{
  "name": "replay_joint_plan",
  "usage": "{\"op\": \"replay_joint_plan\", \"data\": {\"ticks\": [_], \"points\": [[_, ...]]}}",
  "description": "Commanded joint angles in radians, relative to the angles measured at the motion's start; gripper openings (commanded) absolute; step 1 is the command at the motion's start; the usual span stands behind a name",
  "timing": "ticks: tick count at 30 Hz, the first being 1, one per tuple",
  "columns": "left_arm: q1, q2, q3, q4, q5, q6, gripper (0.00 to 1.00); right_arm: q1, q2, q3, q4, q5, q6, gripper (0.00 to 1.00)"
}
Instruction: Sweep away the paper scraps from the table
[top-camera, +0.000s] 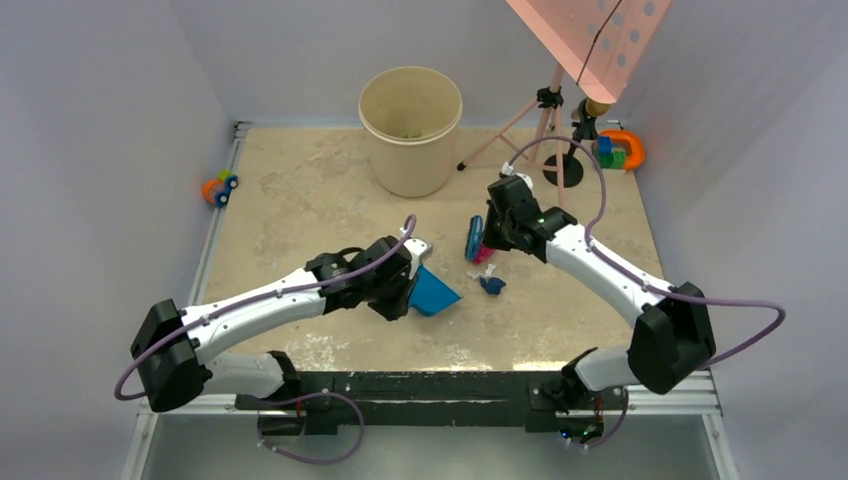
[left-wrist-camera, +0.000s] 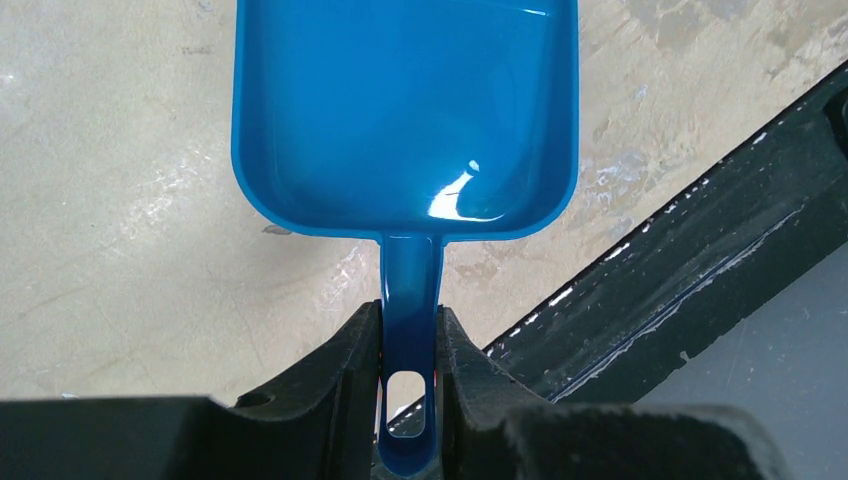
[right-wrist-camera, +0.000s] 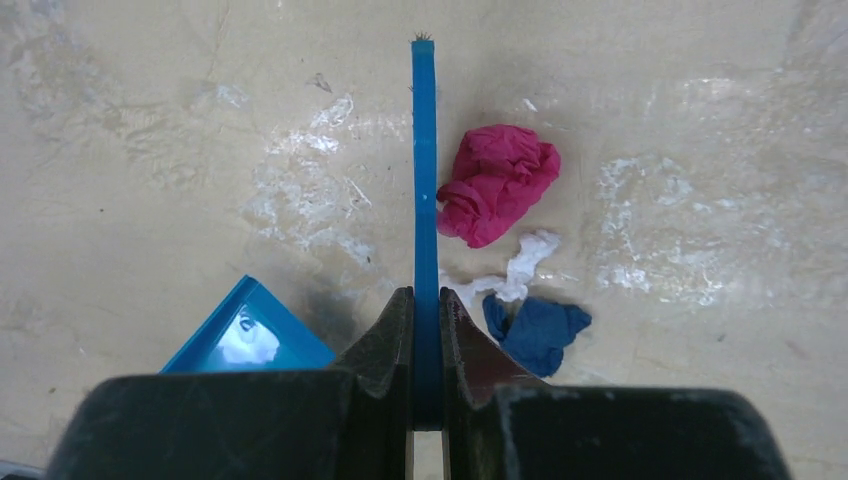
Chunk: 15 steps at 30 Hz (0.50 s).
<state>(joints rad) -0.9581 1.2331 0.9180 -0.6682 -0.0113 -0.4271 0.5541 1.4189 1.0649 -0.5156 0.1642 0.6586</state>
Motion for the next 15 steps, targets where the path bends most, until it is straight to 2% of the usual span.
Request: {"op": "replay_joint_plan", "data": {"ticks": [1,5,9,12,15], "points": [[-0.021,0.033,0.023,0.049,0.007,-0.001,0.0,-0.006,-0.143,0.008,-0.045,0.077,-0.018,0.0],[-0.038,0.065,0.031,0.067,0.007,-0.002,0.0,-0.005,-0.234,0.044,-0.08,0.149,-0.11,0.0],[-0.054,0.092,0.029,0.095,0.007,0.001,0.0,-0.005,-0.247,0.101,-0.158,0.279,-0.268,0.0],[-0.057,0.116,0.032,0.118,0.005,0.015,0.0,-0.005,-0.192,0.13,-0.171,0.314,-0.411,0.0],[-0.057,0.134,0.045,0.137,-0.018,0.04,0.0,-0.005,-0.06,0.21,-0.238,0.381,-0.496,0.0]]}}
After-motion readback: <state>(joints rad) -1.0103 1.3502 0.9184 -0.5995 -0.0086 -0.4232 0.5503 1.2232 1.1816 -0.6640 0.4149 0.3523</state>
